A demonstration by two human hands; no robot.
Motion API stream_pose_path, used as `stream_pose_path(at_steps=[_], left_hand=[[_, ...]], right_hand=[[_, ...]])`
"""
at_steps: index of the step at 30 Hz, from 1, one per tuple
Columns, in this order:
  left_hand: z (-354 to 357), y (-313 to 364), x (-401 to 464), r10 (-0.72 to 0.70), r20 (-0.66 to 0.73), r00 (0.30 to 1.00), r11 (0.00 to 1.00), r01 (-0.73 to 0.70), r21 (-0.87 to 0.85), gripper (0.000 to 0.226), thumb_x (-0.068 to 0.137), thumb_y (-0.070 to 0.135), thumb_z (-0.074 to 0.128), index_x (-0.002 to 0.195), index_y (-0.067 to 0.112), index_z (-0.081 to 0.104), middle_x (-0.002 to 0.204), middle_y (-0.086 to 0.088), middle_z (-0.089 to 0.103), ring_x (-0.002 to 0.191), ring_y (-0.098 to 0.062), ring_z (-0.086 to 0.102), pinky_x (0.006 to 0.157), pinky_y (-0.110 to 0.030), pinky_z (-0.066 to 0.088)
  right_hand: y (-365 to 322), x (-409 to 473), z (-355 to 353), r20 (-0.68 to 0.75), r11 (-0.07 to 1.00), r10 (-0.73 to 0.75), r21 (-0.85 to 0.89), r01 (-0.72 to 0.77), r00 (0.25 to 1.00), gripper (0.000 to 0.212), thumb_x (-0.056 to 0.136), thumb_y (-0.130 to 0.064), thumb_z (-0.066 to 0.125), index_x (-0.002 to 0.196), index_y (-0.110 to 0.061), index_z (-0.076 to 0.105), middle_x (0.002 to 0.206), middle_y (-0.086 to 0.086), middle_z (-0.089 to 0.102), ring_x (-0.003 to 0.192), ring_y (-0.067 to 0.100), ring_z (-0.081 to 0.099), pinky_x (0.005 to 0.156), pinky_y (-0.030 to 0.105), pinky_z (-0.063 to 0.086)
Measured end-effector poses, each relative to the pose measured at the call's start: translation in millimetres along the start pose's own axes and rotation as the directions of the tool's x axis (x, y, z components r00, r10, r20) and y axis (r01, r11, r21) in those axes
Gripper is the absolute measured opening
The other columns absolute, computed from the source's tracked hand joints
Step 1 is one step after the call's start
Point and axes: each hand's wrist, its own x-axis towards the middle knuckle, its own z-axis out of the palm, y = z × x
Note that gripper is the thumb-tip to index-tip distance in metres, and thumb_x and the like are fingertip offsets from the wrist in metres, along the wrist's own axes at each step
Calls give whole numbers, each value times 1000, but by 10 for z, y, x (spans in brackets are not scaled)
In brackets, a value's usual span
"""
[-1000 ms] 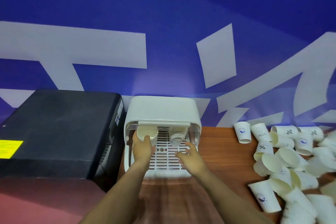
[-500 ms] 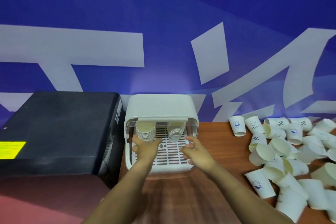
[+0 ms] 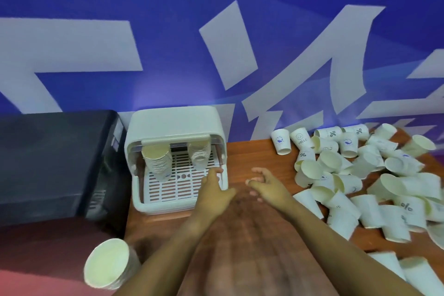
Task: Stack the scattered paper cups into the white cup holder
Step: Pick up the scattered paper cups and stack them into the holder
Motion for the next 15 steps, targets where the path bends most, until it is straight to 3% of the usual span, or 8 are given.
stream_pose_path(at_steps=[4,8,10,12,15], left_hand=[[492,188,144,-26,30,999,1000,26,-1,58,75,18,73,126,21,45,125,-9,50,110,-24,56,96,-43,48],[1156,332,229,-119,26,993,990,116,84,58,78,26,71,129,24,44,126,-5,46,112,-23,53,99,-36,44],[1499,413,281,-160,38,986,981,155,114,59,79,31,70,131,25,43,129,-7,46,115,-22,51,98,-32,42],[1796,484,333,-210,45,977,974,204,101,64,75,40,70,130,24,42,132,-7,46,118,-22,50,97,-31,41],[2146,525,384,-294,25,955,952,290,101,77,55,62,62,122,28,43,127,-1,54,113,-22,53,99,-40,44]], right_hand=[[231,125,-582,-9,1000,-1,-18,1,1000,41,89,-24,62,127,-21,47,104,-1,59,77,11,63,65,19,42],[524,271,-1282,-21,993,-33,-118,31,999,39,87,-22,64,124,-21,50,98,-2,60,87,16,61,74,27,45],[665,342,-1632,-10,967,-86,-240,81,996,40,86,-15,62,125,-18,52,103,1,58,95,17,57,82,27,44],[795,431,-1933,14,928,-135,-349,131,991,41,86,-9,61,126,-15,52,112,4,57,97,16,55,78,21,42],[940,597,-2245,66,845,-231,-481,234,971,48,82,-8,65,127,-16,52,122,8,56,101,15,54,85,22,41]])
